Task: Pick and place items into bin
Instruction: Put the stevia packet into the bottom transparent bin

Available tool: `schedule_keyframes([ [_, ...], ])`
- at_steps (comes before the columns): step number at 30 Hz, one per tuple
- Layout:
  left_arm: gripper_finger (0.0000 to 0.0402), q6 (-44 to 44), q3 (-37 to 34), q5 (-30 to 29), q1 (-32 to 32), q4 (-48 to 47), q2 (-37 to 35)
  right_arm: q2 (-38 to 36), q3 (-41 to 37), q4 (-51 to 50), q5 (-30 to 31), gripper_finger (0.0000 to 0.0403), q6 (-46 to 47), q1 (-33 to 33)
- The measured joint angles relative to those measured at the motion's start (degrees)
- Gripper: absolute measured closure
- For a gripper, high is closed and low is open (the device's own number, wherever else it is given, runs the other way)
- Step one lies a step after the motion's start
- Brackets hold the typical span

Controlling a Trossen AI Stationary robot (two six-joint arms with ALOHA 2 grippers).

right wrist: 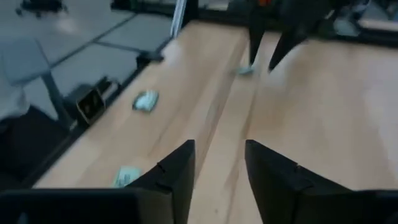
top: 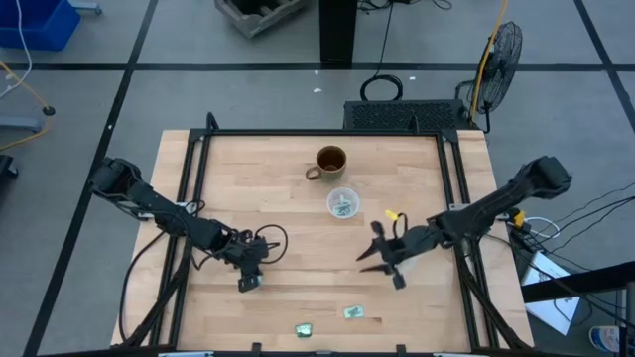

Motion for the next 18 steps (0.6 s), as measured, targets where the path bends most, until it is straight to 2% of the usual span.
schedule_keyframes([
  [6, 0.0213, 3.48, 0.00, -2.90, 0.00, 1.59, 0.00, 11.72, 0.36, 6.14, -0.11, 0.0231, 3.80, 3.58],
  [10, 0.0213, 6.10, 0.02, -4.22, 0.17, 3.41, 0.00, 19.26, 4.96, 6.85, -0.21, 0.0226, 6.39, 7.05],
  [14, 0.0213, 6.28, 0.02, -4.93, 0.80, 5.49, 0.02, 24.45, 12.53, -0.50, -3.74, 0.0231, 10.05, 9.11],
  [18, 0.0213, 6.30, 0.02, -5.30, 1.25, 7.72, 0.02, 28.10, 20.44, -15.10, -4.58, 0.0235, 14.03, 10.04],
])
